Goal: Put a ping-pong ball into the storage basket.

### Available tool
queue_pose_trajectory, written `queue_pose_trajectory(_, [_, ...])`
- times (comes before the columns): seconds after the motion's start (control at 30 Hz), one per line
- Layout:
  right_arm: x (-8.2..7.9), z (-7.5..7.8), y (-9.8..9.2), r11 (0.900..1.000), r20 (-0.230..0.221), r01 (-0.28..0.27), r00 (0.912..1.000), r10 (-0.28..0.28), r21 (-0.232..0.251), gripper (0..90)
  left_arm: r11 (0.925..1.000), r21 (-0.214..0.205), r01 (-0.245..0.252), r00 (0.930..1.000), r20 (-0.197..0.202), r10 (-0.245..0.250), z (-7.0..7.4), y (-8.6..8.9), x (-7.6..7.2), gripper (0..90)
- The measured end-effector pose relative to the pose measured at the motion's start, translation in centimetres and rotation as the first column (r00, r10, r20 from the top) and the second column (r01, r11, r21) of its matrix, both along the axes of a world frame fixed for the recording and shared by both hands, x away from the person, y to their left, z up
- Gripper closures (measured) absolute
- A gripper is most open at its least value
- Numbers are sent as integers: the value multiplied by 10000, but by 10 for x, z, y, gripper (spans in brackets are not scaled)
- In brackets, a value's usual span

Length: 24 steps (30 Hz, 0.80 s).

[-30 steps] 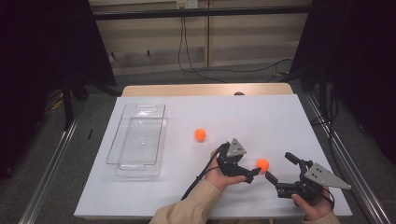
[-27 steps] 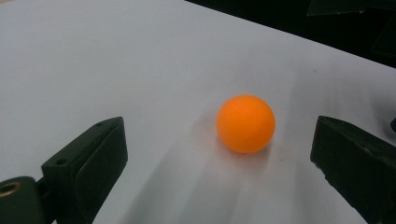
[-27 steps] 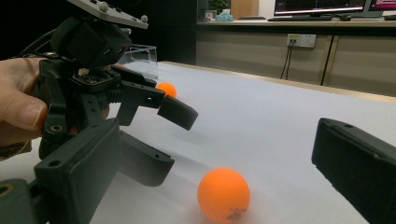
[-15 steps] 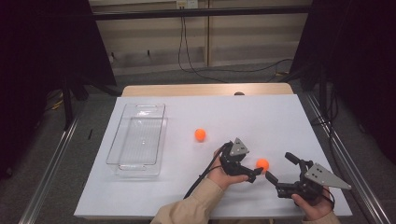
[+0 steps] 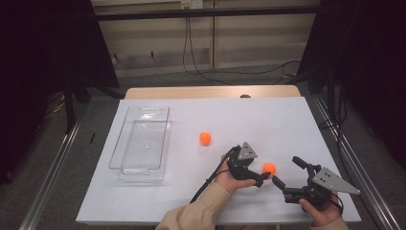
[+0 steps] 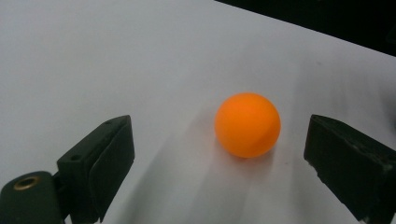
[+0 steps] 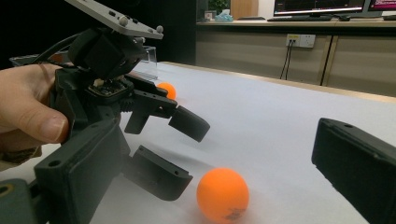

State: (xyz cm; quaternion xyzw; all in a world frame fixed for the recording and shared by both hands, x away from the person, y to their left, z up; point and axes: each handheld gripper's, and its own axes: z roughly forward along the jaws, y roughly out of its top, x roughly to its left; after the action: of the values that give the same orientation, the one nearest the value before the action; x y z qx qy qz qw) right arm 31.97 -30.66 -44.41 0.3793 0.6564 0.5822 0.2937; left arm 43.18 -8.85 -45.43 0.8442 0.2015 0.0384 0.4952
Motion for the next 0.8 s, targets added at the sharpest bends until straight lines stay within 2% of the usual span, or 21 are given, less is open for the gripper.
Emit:
queue_pose_trajectory(0.17, [0, 0, 0, 10000, 16, -3, 10000, 3, 6, 15, 9998, 141, 111, 9999, 7, -111, 1, -2, -1, 106])
queue_pose_trajectory(0.2, [0, 0, 0, 10000, 17, -2, 10000, 2, 4, 15, 9999, 62, 96, 10000, 4, -96, 1, -3, -1, 110])
queue_pose_trajectory(0.3, [0, 0, 0, 10000, 25, 5, 10000, -5, 29, 16, 9994, 288, 197, 9998, -69, -195, 3, -4, -1, 112])
queue_pose_trajectory(0.33, [0, 0, 0, 10000, 26, 2, 10000, -2, 29, 16, 9997, 130, 212, 9998, -74, -211, 2, -6, -1, 122])
queue_pose_trajectory(0.53, [0, 0, 0, 9999, 13, 91, 10000, -91, 126, 15, 9978, 515, 426, 9991, -64, -424, 1, -10, 0, 157])
queue_pose_trajectory(0.63, [0, 0, 0, 10000, 19, 29, 10000, -29, 55, 16, 9973, 427, 590, 9982, -109, -586, 0, -13, 0, 179])
queue_pose_trajectory(0.67, [0, 0, 0, 10000, 23, 38, 10000, -38, 42, 16, 9976, 469, 503, 9987, -87, -499, 0, -14, 0, 184])
queue_pose_trajectory(0.7, [0, 0, 0, 10000, 23, 46, 10000, -46, 44, 16, 9977, 338, 594, 9982, -109, -590, -1, -14, 1, 195])
queue_pose_trajectory(0.73, [0, 0, 0, 10000, 46, 41, 10000, -42, 39, 15, 9969, 586, 520, 9986, -71, -517, 0, -14, 1, 203])
queue_pose_trajectory(0.8, [0, 0, 0, 10000, 32, 58, 10000, -59, 66, 16, 9970, 594, 491, 9988, -42, -489, -1, -15, 2, 218])
